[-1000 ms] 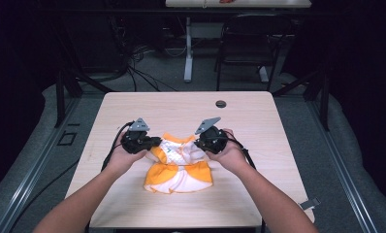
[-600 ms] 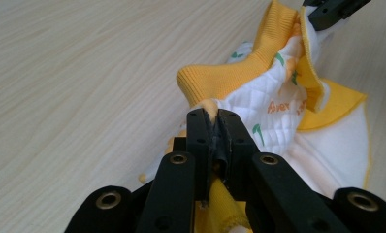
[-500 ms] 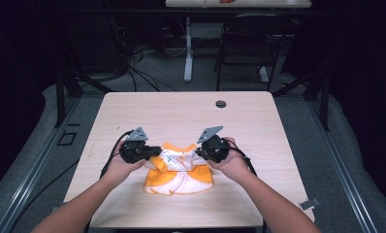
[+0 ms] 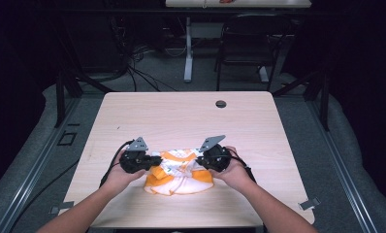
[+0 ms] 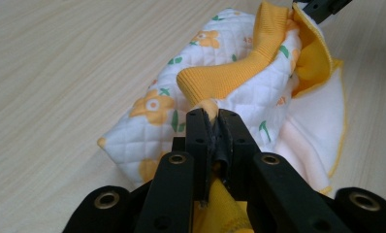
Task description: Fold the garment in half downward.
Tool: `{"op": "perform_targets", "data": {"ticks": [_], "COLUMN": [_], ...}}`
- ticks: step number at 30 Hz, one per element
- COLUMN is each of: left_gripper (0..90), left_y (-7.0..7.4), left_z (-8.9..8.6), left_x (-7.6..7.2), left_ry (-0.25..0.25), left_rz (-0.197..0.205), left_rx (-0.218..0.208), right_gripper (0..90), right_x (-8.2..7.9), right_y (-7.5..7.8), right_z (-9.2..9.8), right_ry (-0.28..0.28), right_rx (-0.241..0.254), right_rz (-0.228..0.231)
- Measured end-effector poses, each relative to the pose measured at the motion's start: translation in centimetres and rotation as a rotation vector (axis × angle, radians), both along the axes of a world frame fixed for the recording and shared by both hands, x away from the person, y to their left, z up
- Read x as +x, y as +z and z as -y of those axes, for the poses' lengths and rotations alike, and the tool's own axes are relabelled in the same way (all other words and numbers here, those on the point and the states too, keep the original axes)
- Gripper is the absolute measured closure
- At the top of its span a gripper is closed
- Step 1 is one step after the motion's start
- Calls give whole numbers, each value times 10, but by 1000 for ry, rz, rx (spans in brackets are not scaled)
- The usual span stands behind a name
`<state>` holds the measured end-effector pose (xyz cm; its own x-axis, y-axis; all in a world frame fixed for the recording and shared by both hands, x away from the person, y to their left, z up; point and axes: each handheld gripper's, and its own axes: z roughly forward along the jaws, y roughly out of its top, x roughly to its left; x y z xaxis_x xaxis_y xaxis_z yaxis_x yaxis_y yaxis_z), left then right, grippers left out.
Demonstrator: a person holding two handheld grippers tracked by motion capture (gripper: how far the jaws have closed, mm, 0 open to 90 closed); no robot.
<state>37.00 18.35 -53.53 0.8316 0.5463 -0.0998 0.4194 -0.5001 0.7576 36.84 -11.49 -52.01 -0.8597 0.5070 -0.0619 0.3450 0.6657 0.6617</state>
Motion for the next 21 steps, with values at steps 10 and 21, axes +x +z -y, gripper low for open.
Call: {"op": "perform_targets", "data": {"ticks": [10, 21], "left_gripper": [817, 679], "left_y": [-6, 16], "left_z": [-3, -10], "left_x": [-12, -15], "left_ry": [-16, 23], "left_rz": [-27, -28], "left_rx": [-27, -80], "right_gripper": [807, 672], "right_x": [-10, -16], "right_y": [-6, 15], "right_z": [5, 15], "right_ry": [-2, -21], "right_rx": [29, 102], "right_rz": [-25, -46]}}
